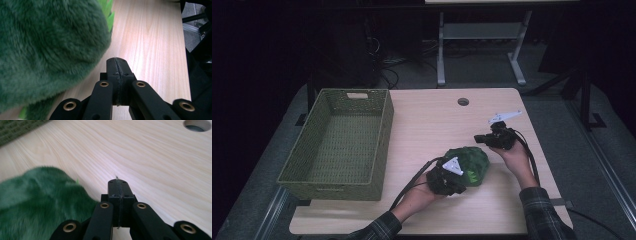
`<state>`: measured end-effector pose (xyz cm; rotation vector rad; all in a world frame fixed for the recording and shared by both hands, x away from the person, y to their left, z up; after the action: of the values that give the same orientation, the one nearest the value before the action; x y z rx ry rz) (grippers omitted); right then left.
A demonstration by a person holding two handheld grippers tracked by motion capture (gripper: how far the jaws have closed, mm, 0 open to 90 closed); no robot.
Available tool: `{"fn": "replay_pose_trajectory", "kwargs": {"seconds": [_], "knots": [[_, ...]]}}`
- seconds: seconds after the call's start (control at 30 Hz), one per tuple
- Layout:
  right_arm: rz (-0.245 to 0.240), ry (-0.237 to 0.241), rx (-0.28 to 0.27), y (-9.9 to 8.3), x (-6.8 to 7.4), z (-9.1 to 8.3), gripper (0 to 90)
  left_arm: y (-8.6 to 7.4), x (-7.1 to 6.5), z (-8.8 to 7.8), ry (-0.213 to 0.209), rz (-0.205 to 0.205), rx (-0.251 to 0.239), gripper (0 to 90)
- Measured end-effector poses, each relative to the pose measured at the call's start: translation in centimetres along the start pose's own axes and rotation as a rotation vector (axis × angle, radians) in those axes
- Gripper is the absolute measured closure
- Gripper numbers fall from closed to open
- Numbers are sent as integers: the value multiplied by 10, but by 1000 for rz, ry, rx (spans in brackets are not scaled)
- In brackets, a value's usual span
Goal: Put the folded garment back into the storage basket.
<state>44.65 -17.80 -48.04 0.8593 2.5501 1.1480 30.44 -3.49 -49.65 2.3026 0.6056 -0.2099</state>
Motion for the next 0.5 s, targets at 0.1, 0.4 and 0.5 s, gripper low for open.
{"fn": "replay_pose_trajectory", "kwargs": {"seconds": [0.1,0.4,0.5], "knots": [[-14,23,-3,6,1,11,900,3,2,6,-1,-1,-4,897],[-38,79,54,-7,7,25,900,11,15,19,-10,-16,4,897],[-31,85,71,-13,9,24,900,11,17,21,-12,-16,6,897]]}}
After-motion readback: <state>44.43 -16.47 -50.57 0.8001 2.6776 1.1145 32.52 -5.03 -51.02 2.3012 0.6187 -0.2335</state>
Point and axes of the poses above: each handheld gripper's, and its own axes: z roughly forward along the jaws, y roughly out of its top, x roughly to its left, the point moved 7 cm from there along z, roughly forward along the jaws, and after that the axes turned 12 degrees about -z, right-handed, at the moved point
